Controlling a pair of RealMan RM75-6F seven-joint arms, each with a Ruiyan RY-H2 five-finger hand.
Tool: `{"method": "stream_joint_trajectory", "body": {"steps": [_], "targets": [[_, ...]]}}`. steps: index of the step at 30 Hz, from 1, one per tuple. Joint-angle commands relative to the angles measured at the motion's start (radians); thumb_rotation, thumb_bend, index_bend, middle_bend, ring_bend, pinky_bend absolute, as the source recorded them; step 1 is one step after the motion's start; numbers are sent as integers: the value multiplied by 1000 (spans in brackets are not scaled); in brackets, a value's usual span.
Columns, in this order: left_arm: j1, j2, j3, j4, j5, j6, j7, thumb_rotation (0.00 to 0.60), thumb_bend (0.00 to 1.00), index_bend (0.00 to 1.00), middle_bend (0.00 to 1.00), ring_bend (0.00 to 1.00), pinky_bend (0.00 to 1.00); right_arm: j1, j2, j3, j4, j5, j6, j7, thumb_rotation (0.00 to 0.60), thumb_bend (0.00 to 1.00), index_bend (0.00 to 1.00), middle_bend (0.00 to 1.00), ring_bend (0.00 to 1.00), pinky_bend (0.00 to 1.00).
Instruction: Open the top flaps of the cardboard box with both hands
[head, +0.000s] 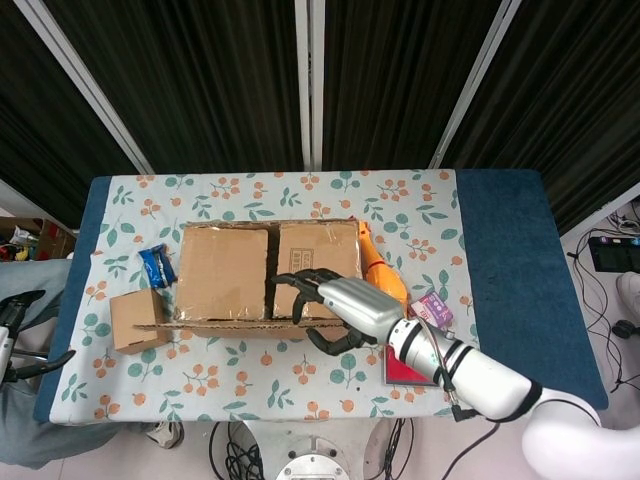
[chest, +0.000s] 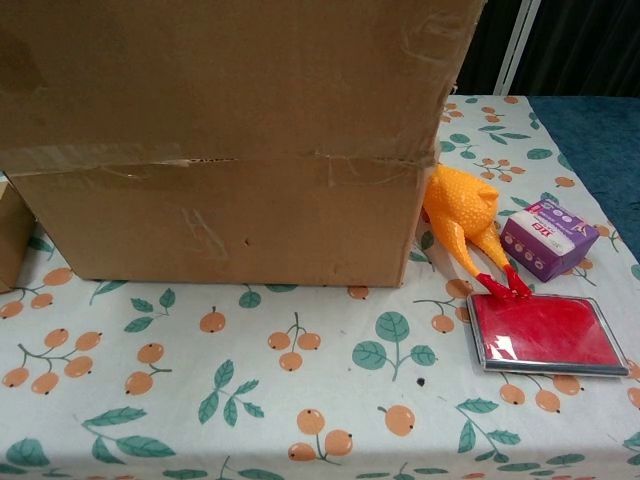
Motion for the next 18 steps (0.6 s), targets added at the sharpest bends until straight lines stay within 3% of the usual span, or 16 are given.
{"method": "stream_joint_trajectory", "body": {"steps": [1,7,12,15,18], "targets": [[1,4,2,-6,1,1,2,312,4,146,158,128,219,-87,42,41,-33,-129,-70,80,600,477,0,342,0,0],[2,9,4,-16,3,0,7,313,5,146,158,128,219,-229,64,132,-33,-331,-185,197,600,477,0,335,0,0],[-2,8,4,-21,8,-2,11,316,5,146,158,128,219,-359,43,205,-33,-518,-154,248,600,477,0,302,0,0],[-5,6,5,-23,11,-4,15,314,4,146,158,128,219,-414,31,163,-33,-661,-36,155,600,489,0,235,0,0],[-7,5,6,-25,13,-8,16,311,5,146,158,128,219,-391,0,76,6,-710,59,-32,600,494,0,177,0,0]]}}
